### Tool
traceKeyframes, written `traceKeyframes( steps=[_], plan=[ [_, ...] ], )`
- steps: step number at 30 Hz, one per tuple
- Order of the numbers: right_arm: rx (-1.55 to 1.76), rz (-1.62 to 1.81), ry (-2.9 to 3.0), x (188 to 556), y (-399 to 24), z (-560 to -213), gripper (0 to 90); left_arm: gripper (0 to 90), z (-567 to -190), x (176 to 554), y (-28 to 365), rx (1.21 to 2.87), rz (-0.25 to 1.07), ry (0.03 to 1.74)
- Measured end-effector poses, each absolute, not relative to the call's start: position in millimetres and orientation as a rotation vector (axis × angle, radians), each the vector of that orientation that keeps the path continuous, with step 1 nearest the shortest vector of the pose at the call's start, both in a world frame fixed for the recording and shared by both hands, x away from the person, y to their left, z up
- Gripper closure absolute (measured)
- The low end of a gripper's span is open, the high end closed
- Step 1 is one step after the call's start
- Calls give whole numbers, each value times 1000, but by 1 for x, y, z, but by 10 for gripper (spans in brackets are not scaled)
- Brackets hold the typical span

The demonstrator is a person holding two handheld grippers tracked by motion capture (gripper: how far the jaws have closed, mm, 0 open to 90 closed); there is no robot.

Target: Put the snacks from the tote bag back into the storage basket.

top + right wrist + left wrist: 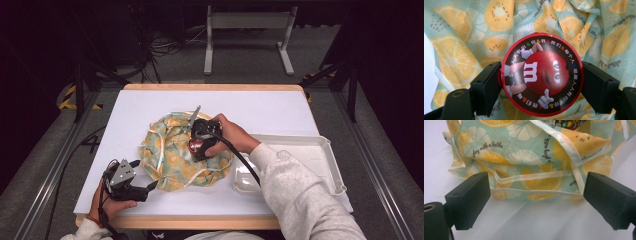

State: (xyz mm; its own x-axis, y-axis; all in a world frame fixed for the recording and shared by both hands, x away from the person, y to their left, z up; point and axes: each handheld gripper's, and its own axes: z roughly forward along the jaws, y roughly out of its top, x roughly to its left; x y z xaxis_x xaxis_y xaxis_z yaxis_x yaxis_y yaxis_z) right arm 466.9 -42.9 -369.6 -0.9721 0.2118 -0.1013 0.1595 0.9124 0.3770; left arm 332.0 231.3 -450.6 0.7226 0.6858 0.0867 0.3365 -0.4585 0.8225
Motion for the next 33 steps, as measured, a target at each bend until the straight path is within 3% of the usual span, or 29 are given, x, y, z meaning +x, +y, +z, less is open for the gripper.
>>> traceKeyframes(
  steps=[33],
  plan=[
    [222,597,2861,447,-68,-325,238,68,-452,332,234,2066,535,812]
  ],
)
